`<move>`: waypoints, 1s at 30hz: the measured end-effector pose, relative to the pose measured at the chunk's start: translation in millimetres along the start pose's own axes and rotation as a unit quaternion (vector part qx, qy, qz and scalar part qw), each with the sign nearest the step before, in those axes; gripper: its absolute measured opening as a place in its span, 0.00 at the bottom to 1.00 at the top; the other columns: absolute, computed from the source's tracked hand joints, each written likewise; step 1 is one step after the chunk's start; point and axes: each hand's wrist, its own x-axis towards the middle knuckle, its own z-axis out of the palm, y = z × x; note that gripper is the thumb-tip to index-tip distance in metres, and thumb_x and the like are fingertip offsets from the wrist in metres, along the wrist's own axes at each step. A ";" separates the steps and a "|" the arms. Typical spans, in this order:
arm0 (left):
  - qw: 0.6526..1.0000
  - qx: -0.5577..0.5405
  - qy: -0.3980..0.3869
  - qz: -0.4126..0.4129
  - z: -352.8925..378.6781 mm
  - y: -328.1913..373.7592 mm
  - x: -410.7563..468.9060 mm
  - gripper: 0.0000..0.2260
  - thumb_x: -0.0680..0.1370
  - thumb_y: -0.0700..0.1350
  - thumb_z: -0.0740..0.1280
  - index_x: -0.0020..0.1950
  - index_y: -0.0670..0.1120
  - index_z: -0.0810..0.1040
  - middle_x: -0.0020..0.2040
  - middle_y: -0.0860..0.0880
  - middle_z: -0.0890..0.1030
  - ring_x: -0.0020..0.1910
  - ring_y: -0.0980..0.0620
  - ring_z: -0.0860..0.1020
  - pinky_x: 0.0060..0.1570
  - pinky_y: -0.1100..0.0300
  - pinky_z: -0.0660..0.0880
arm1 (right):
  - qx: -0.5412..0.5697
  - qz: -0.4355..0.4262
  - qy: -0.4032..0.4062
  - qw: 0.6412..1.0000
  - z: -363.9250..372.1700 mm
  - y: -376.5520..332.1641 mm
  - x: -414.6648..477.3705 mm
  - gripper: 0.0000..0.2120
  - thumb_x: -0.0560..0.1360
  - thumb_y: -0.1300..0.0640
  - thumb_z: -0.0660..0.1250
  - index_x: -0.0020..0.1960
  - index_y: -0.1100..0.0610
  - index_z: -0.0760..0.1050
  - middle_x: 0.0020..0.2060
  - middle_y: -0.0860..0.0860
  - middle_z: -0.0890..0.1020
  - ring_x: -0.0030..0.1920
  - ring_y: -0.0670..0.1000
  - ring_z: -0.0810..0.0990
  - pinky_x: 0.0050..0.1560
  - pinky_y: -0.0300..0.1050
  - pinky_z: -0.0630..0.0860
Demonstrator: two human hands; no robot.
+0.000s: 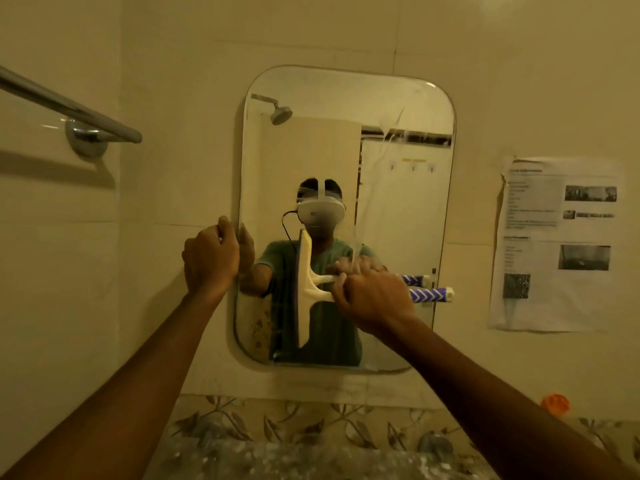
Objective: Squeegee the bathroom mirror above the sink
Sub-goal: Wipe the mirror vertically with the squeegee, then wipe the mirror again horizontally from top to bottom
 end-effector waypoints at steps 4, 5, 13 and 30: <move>1.000 0.003 -0.011 -0.019 7.0 -4.8 -2.7 0.25 0.83 0.54 0.54 0.26 0.48 0.66 0.24 0.54 0.67 0.25 0.59 0.65 0.27 0.62 0.57 | 0.036 0.028 -0.029 0.999 -0.9 28.7 9.0 0.25 0.75 0.38 0.43 0.55 0.45 0.74 0.50 0.47 0.77 0.43 0.44 0.75 0.38 0.42 0.75; 1.000 0.002 -0.014 -0.022 8.2 -6.0 -1.7 0.26 0.83 0.54 0.54 0.26 0.47 0.67 0.24 0.54 0.67 0.25 0.59 0.64 0.27 0.62 0.57 | 0.053 0.030 -0.034 0.998 -3.4 46.2 0.3 0.22 0.76 0.39 0.44 0.57 0.42 0.74 0.49 0.45 0.75 0.39 0.43 0.74 0.35 0.39 0.73; 0.999 0.007 -0.030 0.027 6.5 -2.5 13.3 0.25 0.83 0.52 0.55 0.38 0.37 0.80 0.25 0.53 0.68 0.26 0.58 0.66 0.26 0.64 0.59 | -0.019 0.075 0.025 0.997 -34.6 97.7 -35.0 0.16 0.80 0.48 0.54 0.33 0.47 0.62 0.23 0.44 0.65 0.22 0.44 0.65 0.23 0.38 0.61; 0.998 -0.050 -0.020 0.024 5.8 54.9 83.2 0.25 0.83 0.55 0.51 0.41 0.40 0.78 0.36 0.44 0.75 0.40 0.46 0.74 0.41 0.54 0.68 | 0.011 0.053 -0.021 0.998 -34.3 96.6 -16.9 0.10 0.81 0.45 0.54 0.59 0.40 0.71 0.42 0.41 0.73 0.31 0.41 0.70 0.28 0.33 0.61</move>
